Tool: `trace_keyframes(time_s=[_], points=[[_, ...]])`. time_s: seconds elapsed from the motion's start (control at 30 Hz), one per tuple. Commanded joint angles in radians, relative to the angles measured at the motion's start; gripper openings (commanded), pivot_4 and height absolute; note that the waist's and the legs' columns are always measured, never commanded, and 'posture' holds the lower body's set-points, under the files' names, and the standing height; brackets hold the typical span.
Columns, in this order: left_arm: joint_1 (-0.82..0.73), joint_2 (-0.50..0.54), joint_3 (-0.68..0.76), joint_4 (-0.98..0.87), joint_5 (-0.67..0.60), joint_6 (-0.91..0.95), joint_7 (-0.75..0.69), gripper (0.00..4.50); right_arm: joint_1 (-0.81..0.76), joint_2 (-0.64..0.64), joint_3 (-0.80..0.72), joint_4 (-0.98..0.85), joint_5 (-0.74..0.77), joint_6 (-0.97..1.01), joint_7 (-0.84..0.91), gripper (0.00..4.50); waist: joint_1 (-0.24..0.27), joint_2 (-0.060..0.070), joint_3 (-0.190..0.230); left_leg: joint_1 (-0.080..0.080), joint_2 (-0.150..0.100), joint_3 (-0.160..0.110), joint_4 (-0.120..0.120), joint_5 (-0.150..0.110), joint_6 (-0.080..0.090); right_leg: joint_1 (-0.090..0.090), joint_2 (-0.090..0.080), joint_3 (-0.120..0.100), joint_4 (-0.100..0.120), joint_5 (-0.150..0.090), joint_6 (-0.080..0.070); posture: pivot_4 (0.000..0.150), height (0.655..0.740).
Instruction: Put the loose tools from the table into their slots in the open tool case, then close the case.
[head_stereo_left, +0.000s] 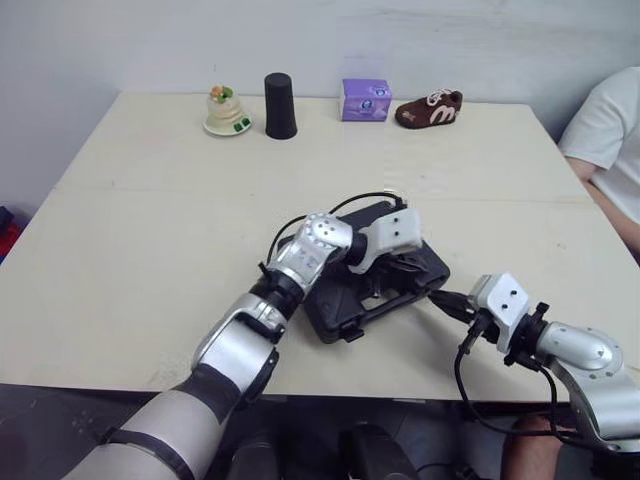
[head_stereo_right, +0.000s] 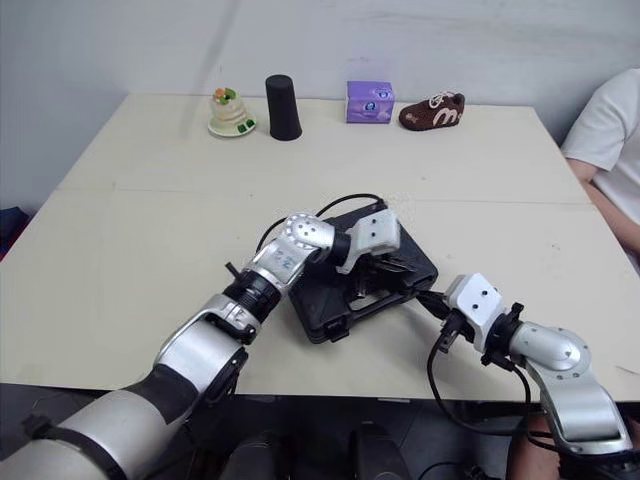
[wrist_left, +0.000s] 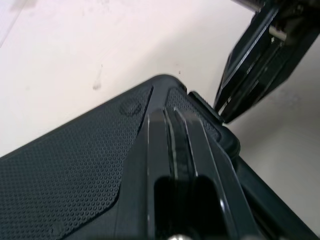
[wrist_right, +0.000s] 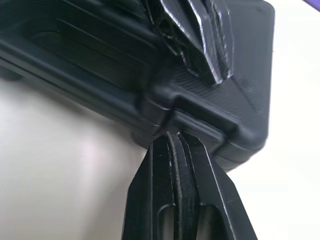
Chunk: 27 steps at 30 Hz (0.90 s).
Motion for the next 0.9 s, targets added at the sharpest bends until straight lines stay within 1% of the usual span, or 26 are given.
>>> trace_keyframes(time_s=[0.03, 0.1, 0.2, 0.3, 0.43, 0.57, 0.63, 0.73, 0.83, 0.9], points=[[0.027, 0.032, 0.069, -0.122, -0.112, -0.034, -0.099, 0.04, 0.036, -0.02, -0.025, -0.081, 0.043, 0.012, 0.025, 0.0, 0.003, 0.003, 0.003, -0.001, 0.0, 0.0, 0.0, 0.0, 0.0, -0.001, 0.0, 0.0, 0.0, 0.0, 0.0, 0.15, 0.7341], [0.058, 0.092, 0.113, -0.252, -0.188, 0.012, -0.155, 0.04, 0.077, -0.015, -0.001, -0.134, 0.056, 0.017, 0.032, 0.0, 0.004, 0.003, 0.003, -0.002, 0.0, 0.0, 0.0, 0.0, 0.0, -0.002, 0.0, 0.0, 0.0, 0.0, 0.0, 0.15, 0.7341], [0.118, 0.185, 0.147, -0.406, -0.254, 0.085, -0.208, 0.04, 0.117, 0.003, 0.057, -0.197, 0.054, 0.017, 0.032, 0.0, 0.002, 0.004, 0.003, -0.002, 0.0, 0.0, 0.0, 0.0, 0.0, -0.001, 0.0, 0.0, -0.001, 0.0, 0.0, 0.15, 0.7341], [0.177, 0.262, 0.139, -0.479, -0.261, 0.096, -0.238, 0.04, 0.134, 0.008, 0.124, -0.226, 0.034, 0.016, 0.035, 0.0, 0.002, 0.004, 0.003, -0.001, 0.0, 0.0, 0.0, 0.0, 0.0, 0.0, 0.0, 0.0, -0.001, 0.0, 0.0, 0.15, 0.7341], [0.273, 0.385, 0.106, -0.509, -0.194, 0.067, -0.257, 0.04, 0.087, 0.053, 0.262, -0.212, -0.024, 0.002, 0.016, 0.0, 0.001, 0.004, 0.003, -0.001, 0.0, 0.0, 0.001, 0.0, 0.0, 0.0, 0.0, 0.0, 0.0, 0.0, 0.0, 0.15, 0.7341], [0.304, 0.398, 0.089, -0.517, -0.19, 0.081, -0.233, 0.04, 0.022, 0.102, 0.3, -0.172, -0.039, 0.011, -0.014, 0.0, 0.006, 0.004, 0.003, -0.002, 0.0, 0.0, 0.001, -0.001, 0.001, -0.001, -0.001, 0.0, -0.001, 0.0, 0.0, 0.15, 0.7341], [0.321, 0.406, 0.057, -0.524, -0.174, 0.024, -0.268, 0.04, -0.005, 0.115, 0.317, -0.153, -0.041, 0.011, -0.012, 0.0, 0.01, 0.004, 0.003, -0.002, -0.001, -0.001, 0.002, -0.001, 0.003, 0.0, -0.003, -0.002, -0.001, 0.0, 0.0, 0.15, 0.7341], [0.355, 0.416, 0.022, -0.552, -0.166, 0.072, -0.271, 0.04, -0.036, 0.128, 0.353, -0.132, -0.046, 0.007, 0.003, 0.0, 0.006, 0.004, 0.003, -0.003, -0.002, -0.001, 0.002, -0.002, 0.004, 0.0, -0.004, -0.002, -0.002, 0.0, 0.0, 0.15, 0.7341], [0.383, 0.438, -0.011, -0.564, -0.139, 0.048, -0.287, 0.04, -0.057, 0.137, 0.361, -0.116, -0.049, 0.005, -0.001, 0.0, 0.001, 0.004, 0.003, -0.002, -0.002, 0.0, 0.002, -0.002, 0.004, 0.0, -0.003, -0.002, -0.002, 0.0, 0.0, 0.15, 0.7341], [0.39, 0.433, -0.017, -0.564, -0.132, 0.072, -0.26, 0.04, -0.061, 0.14, 0.36, -0.109, -0.048, 0.002, -0.003, 0.0, 0.001, 0.004, 0.003, -0.001, -0.001, 0.0, 0.001, -0.002, 0.004, 0.0, -0.003, -0.001, -0.001, 0.0, 0.0, 0.15, 0.7341]])
